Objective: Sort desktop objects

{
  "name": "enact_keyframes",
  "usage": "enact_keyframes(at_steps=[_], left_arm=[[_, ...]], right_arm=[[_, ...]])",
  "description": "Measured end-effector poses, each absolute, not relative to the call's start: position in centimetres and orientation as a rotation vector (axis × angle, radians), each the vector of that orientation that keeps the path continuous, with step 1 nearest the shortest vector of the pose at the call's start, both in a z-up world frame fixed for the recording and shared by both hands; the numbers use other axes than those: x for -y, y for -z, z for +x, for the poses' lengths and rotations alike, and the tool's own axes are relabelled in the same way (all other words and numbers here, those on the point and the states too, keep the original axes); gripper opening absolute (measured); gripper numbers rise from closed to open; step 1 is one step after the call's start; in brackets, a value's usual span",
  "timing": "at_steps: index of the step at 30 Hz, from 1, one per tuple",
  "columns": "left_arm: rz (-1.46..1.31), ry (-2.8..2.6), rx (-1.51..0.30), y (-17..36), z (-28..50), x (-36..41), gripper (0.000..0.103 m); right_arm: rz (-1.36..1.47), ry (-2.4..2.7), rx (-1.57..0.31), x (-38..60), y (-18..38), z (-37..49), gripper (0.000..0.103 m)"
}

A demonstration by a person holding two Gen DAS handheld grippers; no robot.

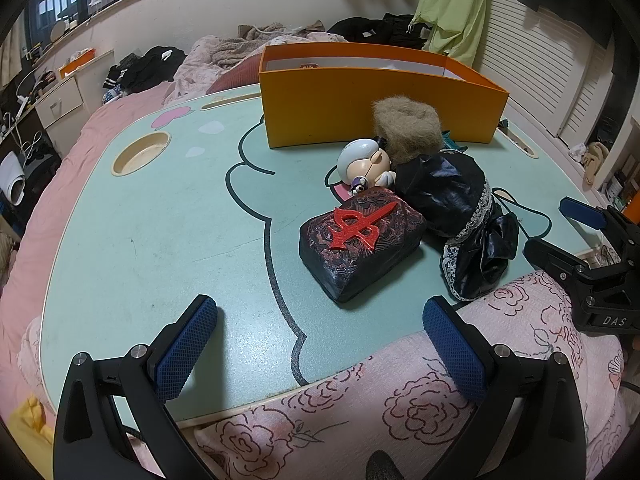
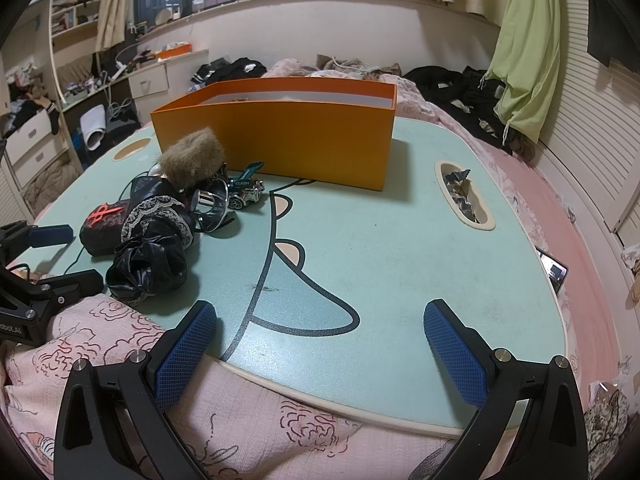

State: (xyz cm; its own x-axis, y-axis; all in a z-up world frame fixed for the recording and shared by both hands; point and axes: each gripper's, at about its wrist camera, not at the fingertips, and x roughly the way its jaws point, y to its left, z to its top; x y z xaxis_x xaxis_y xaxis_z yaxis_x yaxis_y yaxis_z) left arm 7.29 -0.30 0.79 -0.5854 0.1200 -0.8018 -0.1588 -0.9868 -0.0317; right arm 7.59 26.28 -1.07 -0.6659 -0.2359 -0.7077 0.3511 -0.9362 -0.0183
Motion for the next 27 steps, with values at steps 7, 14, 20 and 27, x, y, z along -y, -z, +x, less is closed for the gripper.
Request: enact_keyframes(at_steps=[7,14,20,27], left_arm=[[-1.344,-2.664,-0.065,-0.8,7.3,0.3,0.103],[-1.369,-2.67,-0.06,-1.0,7.2,0.4,0.103],[-1.385,-2.691,-0.04,-1.1,7.1,0.7,0.103],[-1.285,-2.698,0.017,-1.9,7.9,1.4,0.103]], right_arm=[[1.071,2.596,-0.219,-26.3,1.1,7.6,0.103],[1.071,2.596,-0.219,-26.3,1.2,7.7,0.103],[1.07,2.597,-0.218,-26.4,1.2,7.7,0.103],[1.07,2.597,-0.218,-26.4,1.2,7.7,0.103]])
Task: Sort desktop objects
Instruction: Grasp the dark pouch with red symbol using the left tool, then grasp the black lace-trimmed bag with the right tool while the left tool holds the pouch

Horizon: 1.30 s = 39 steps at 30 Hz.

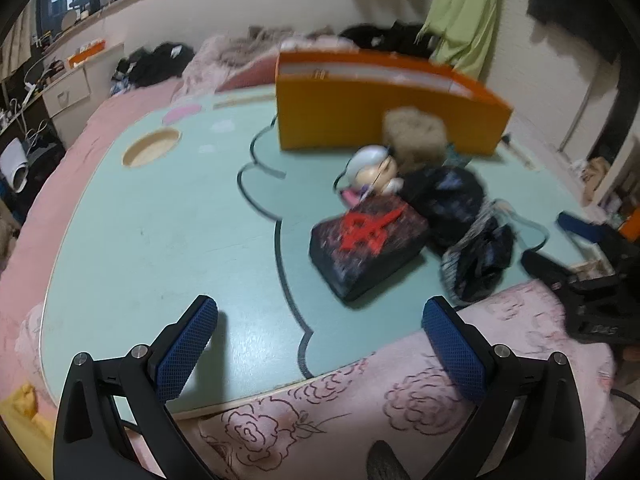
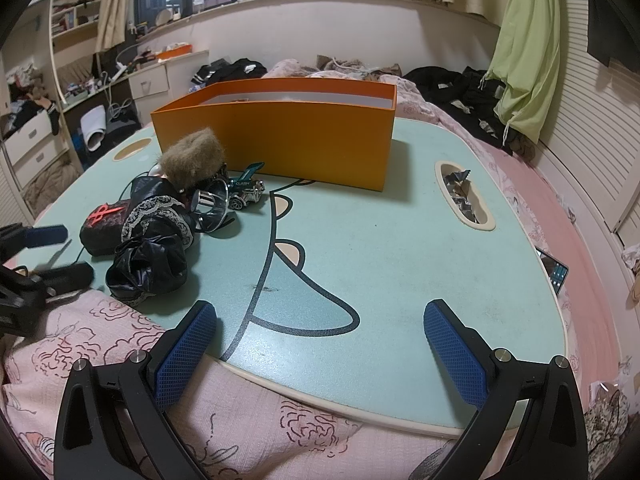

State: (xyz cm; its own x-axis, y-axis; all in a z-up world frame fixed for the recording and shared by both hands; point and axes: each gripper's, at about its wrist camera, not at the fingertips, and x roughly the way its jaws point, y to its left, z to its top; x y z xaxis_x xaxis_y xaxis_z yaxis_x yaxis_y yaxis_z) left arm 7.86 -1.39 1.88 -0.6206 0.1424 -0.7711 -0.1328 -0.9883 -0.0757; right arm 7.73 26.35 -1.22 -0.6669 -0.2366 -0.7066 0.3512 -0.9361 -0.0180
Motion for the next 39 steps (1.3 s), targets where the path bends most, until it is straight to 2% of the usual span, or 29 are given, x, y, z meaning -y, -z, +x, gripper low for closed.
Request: enact_keyframes(at_steps=[7,12,19,21,22,23,30,38,39], left_arm=[[-1.073,-2.685,-0.045,-4.3,9.2,0.0,0.099],[-1.089,-2.661,-0.158,-4.1,7.3,-1.4,0.081],[-1.164,-2.511,-0.214,-2.8,3.9,-1.2,0.08],[-1.154,-2.489,-0.215,-2.6,3.8,-1.2,0.061],[-1.149,-2.483,-0.202,-2.6,3.9,-1.2,0.058],[-1.131,-2.487,-0.202,-2.7,4.2,-1.2,0.041],[-1.073,-2.548,-0.149,-3.1,6.7,-0.3,0.04],[-1.048,-2.602,-0.068,-3.3,8.7,1.4,0.04],[-1.048,-2.606,-0.058,-3.3,8.6,1.6,0.04]], right_arm=[[1.07,2.596,-0.218,-26.4,1.3,7.8,0.103],[1.069,2.597,-0.218,-26.3,1.3,7.8,0.103],[1.069,2.598,-0.217,-26.4,1.3,7.9,0.103],[1.068,2.598,-0.218,-26.4,1.3,7.9,0.103],[1.069,2.598,-0.217,-26.3,1.3,7.8,0.103],[1.069,2.598,-0.217,-26.4,1.4,7.9,0.103],[1.059,2.6,-0.21,-26.0,1.0,7.7,0.103],[0.944,2.515,0.054,-25.4,-2.9,8.0,0.1],[0.941,2.482,0.045,-24.7,-3.3,8.0,0.1]])
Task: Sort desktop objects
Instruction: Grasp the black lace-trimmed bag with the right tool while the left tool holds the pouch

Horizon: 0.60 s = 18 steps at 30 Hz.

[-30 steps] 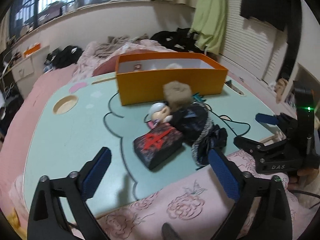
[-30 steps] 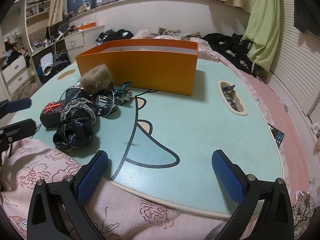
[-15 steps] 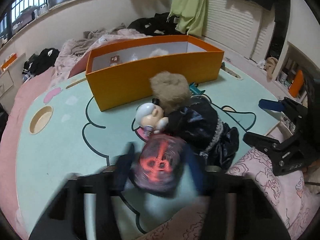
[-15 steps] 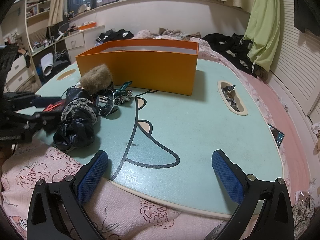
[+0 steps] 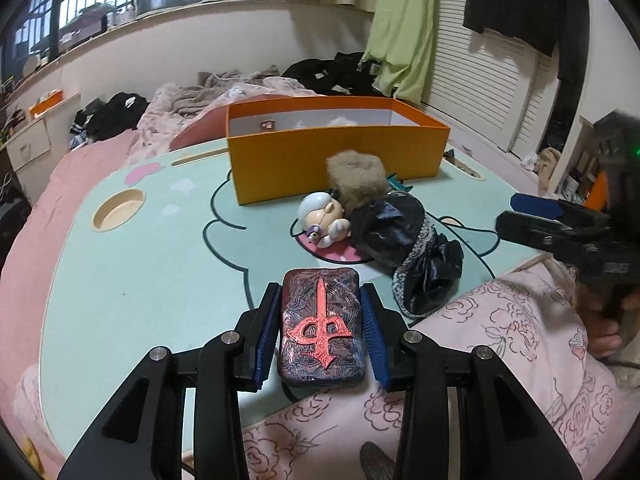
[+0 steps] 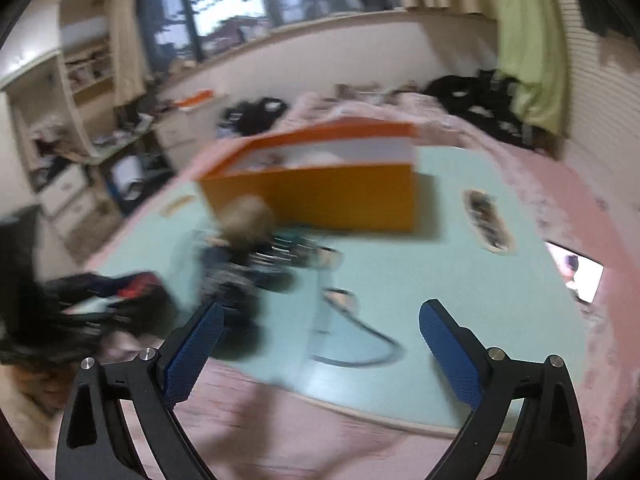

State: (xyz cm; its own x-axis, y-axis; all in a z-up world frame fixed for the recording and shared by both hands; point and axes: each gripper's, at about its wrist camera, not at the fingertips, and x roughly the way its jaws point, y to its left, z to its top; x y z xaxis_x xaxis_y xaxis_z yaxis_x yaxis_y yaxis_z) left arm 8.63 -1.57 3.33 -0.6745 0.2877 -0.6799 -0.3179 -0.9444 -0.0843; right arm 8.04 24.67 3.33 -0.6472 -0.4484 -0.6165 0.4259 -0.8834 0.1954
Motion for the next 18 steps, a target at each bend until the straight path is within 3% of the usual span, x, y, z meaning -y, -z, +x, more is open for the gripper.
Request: enact_keyframes(at_steps=[2,5,8,10,12,18], left_arm=[[-1.047,-2.614,-0.042,-3.4,8.6,1.8,0.04],[-1.046,-2.622,-0.032,-3.4,8.5,2.0,0.04],[-1.046,-2.624,-0.026,-3.4,8.4,2.1,0.04],[-1.045,-2.624,-0.031,-3.4,8.4,2.1,0.04],[-1.042,-2.626,-0.038,-3.4,8.4,2.1,0.04],[-1.035,-2.633,-0.034,-3.6,8.5,2.1,0.04]], right_arm=[[0.956,2.415,-0.044,-22.0,-3.6,7.9,0.099],[1.016,2.35,-0.161,-19.0,-2.8,7.4,0.087],[1.122,2.259,-0.2,-17.3,-1.4,6.1,0.06],[1.13,2.245,-0.174,-17.3,-1.1,5.9,0.035],[1.126,2.232,-0.147,-17.4,-1.2,5.8,0.025],[1.048,2.253,-0.089,-18.2,-1.7,6.9,0.013]])
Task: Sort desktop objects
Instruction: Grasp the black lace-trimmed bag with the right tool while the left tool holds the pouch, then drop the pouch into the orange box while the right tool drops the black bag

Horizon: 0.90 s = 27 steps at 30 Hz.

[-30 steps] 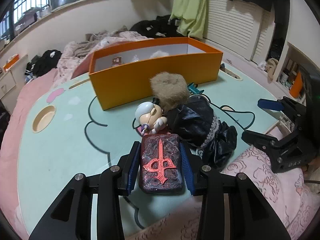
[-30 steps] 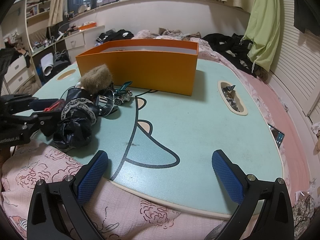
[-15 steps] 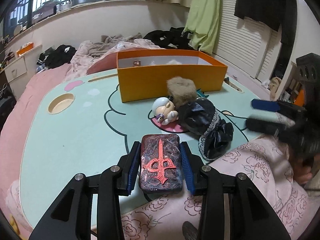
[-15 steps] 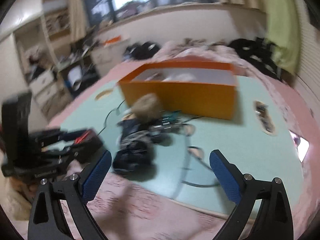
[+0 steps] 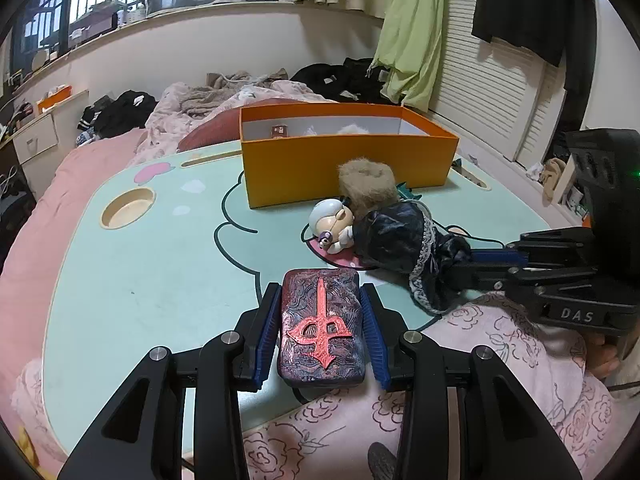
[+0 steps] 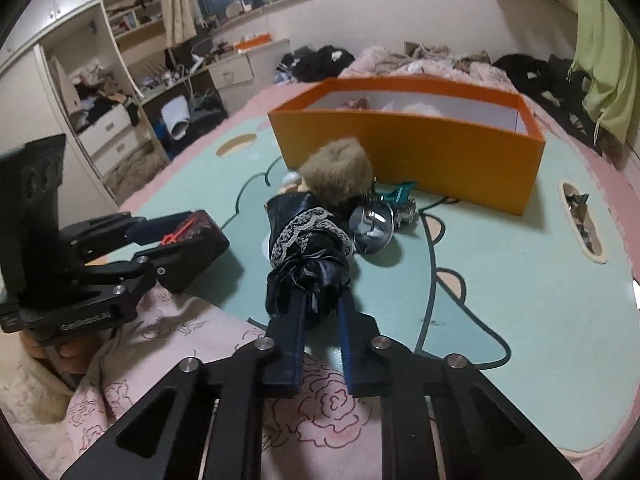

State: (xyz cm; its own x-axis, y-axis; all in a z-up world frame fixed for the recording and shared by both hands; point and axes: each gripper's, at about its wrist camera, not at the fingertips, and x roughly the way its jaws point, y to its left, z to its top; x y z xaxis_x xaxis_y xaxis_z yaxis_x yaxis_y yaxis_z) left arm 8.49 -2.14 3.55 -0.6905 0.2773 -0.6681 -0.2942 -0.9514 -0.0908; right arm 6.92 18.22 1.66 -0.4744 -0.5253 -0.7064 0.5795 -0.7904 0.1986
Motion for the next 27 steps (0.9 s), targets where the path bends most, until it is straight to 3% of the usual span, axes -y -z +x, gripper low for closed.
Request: enact_keyframes(at_steps=[15,27], left_arm=[[-0.953,-2.652,-0.002,-5.6,9.3,2.4,0.04],[-0.915,-2.645,0.01,-6.7,9.0,1.8,0.04]], right_arm=[[0.81,2.324,0.03,-22.4,-5.1,9.7,0.004],[0.736,2.37,0.107,-24.6,-7.3,9.4,0.002]])
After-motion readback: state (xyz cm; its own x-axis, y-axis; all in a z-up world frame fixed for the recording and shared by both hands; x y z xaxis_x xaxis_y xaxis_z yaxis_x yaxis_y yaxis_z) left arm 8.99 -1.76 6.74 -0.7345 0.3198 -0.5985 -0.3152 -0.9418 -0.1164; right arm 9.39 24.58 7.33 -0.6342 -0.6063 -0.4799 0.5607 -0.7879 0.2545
